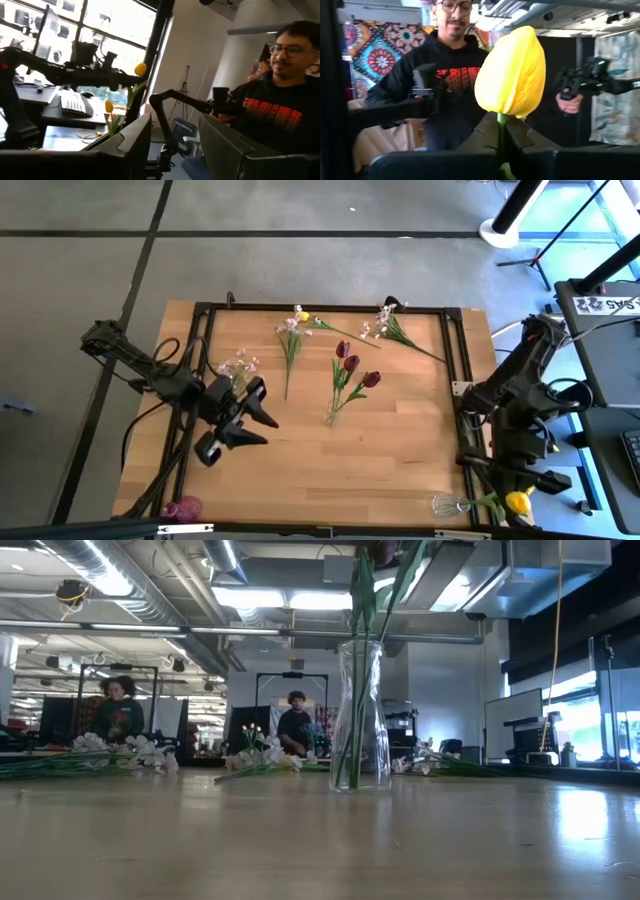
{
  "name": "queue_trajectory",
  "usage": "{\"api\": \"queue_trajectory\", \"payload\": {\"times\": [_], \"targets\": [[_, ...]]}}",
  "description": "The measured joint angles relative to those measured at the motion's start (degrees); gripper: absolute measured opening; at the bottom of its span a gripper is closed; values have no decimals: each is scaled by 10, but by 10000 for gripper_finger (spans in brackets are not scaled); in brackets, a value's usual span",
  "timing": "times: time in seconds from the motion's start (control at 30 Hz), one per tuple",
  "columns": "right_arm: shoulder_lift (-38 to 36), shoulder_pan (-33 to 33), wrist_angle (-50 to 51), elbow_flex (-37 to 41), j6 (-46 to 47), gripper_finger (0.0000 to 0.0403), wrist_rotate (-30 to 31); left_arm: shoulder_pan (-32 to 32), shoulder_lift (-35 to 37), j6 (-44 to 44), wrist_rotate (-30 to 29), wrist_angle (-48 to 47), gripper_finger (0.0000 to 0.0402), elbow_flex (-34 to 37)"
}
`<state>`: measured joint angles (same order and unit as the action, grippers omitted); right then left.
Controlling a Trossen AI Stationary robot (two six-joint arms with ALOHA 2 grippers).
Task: Sort flowers into vase by color
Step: Put the right yellow tulip into the bottom transparent vase
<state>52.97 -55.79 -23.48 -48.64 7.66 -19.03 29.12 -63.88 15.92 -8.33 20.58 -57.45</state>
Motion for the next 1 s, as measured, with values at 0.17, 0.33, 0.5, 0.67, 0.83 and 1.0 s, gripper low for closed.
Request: {"api": "queue_trajectory", "payload": {"times": [0.17, 0.33, 0.5, 0.67, 0.83, 1.0], "targets": [[0, -31, -5, 17, 14, 1, 5, -1, 0, 0, -2, -3, 160, 0], [0, -47, -5, 17, -8, 1, 6, -1, 0, 4, -2, -2, 160, 0], [0, -46, 18, 17, -26, 1, 5, -1, 0, 9, -21, -2, 160, 0], [0, -46, 37, 17, -46, 10, -19, -1, 0, 23, -33, -3, 160, 0], [0, -46, 70, 17, -99, 12, -52, -1, 0, 49, -48, -3, 160, 0], [0, -46, 105, 17, -158, 4, -74, -1, -2, 62, -67, -6, 160, 1]]}}
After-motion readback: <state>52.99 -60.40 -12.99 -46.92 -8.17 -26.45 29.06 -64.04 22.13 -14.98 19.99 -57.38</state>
